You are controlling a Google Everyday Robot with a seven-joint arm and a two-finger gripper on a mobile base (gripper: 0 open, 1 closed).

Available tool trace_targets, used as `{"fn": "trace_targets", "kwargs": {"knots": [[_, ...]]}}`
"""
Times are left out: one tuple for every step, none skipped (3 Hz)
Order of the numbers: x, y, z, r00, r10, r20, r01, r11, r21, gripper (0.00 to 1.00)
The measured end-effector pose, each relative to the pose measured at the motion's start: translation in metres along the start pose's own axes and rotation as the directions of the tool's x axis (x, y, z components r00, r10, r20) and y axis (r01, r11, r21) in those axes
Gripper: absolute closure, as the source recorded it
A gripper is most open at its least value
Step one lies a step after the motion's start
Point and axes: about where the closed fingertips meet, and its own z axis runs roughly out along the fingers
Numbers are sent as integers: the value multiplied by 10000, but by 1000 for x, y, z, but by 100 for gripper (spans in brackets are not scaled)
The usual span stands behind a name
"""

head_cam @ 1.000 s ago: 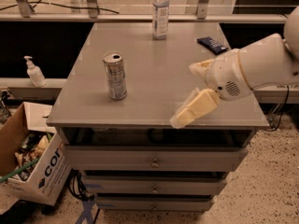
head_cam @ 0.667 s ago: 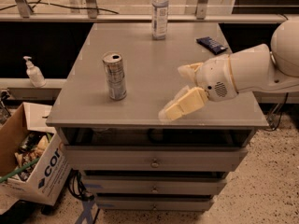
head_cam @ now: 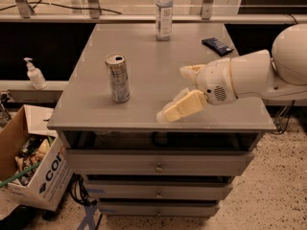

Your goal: Move redbull can near rxbar blueberry

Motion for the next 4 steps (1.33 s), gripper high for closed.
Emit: {"fn": "trace_targets", "kwargs": {"knots": [[-10,-7,29,9954,-147,945,124,9996,254,0],[-25,-14,63,9831,-343,1797,295,9991,293,0],[-36,-16,98,9689,-444,2436,434,9990,94,0],[-36,-16,126,9606,-334,2759,359,9993,-42,0]]}}
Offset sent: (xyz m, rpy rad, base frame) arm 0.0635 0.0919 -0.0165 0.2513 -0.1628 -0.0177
